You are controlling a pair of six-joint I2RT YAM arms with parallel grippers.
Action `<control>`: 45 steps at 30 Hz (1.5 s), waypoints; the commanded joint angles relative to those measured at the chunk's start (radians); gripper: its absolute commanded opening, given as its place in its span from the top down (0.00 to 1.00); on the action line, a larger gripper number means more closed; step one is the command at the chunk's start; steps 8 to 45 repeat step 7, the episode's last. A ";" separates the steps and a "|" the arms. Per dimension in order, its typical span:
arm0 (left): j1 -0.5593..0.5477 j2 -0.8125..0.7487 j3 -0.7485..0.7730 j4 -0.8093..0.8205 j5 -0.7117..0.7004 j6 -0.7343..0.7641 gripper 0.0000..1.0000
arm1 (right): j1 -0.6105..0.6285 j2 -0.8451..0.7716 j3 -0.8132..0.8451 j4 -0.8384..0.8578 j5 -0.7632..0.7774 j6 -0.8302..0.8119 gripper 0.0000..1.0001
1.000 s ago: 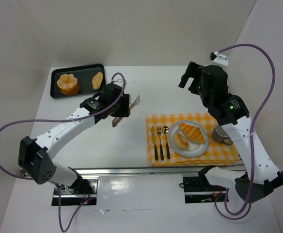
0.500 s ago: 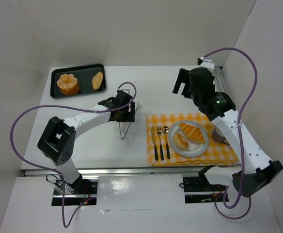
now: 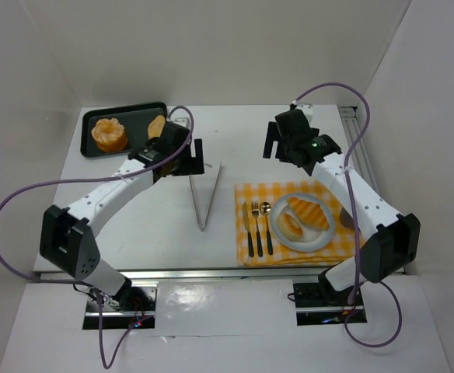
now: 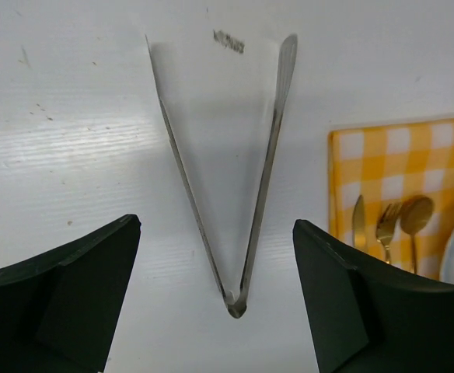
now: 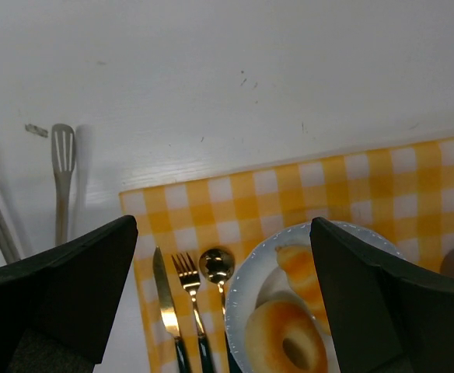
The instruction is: Place the bread
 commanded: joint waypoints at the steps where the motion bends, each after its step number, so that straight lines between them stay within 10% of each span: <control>1: 0.019 -0.154 0.036 -0.011 0.052 0.034 0.07 | -0.004 0.038 0.039 -0.037 0.017 0.012 0.01; 45: 0.010 -0.205 0.027 -0.012 0.063 0.034 0.07 | -0.004 0.068 -0.010 -0.011 -0.003 0.032 0.01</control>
